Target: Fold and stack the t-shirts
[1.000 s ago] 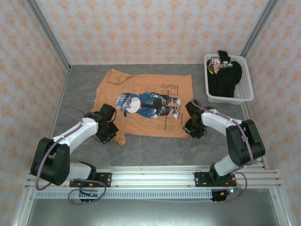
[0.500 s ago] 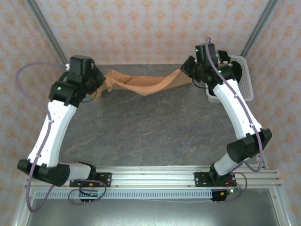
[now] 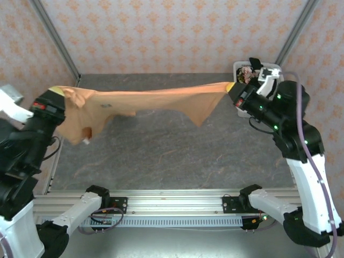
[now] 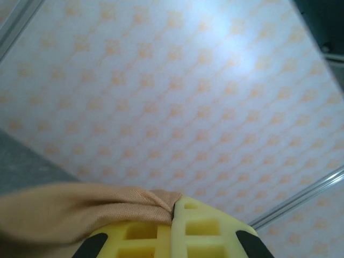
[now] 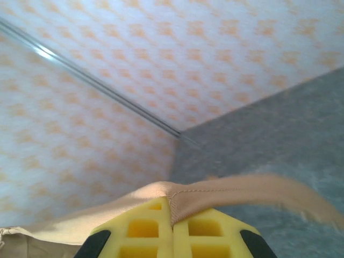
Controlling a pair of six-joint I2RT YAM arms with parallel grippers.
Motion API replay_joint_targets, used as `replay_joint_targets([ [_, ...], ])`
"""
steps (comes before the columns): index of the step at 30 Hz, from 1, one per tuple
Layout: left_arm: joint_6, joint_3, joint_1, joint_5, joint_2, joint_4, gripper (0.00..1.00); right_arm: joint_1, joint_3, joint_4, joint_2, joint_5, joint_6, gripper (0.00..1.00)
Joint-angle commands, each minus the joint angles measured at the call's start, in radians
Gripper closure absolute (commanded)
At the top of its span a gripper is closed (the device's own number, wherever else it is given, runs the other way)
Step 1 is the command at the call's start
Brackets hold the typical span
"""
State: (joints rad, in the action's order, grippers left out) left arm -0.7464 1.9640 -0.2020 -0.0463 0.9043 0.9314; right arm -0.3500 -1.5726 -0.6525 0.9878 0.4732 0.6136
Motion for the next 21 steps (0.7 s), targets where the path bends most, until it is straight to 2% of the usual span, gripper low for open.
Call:
replay_joint_targets([
  [1, 0.033, 0.064, 0.003, -0.025, 0.177, 0.057, 1.00, 0.005, 0.004, 0.074, 0.098, 0.032, 0.065, 1.00],
  [5, 0.077, 0.172, 0.024, -0.054, 0.375, 0.103, 1.00, 0.005, -0.055, 0.126, 0.267, 0.048, 0.096, 1.00],
  [13, 0.139, 0.447, 0.167, 0.069, 0.752, 0.063, 1.00, 0.072, -0.302, 0.179, 0.626, 0.036, 0.069, 1.00],
  [18, 0.143, 0.692, 0.228, 0.157, 0.864, 0.025, 1.00, 0.137, -0.550, 0.130, 0.759, 0.022, 0.048, 1.00],
  [21, 0.133, 0.786, 0.236, 0.200, 0.870, -0.035, 1.00, 0.177, -0.702, 0.102, 0.808, 0.005, 0.046, 1.00],
])
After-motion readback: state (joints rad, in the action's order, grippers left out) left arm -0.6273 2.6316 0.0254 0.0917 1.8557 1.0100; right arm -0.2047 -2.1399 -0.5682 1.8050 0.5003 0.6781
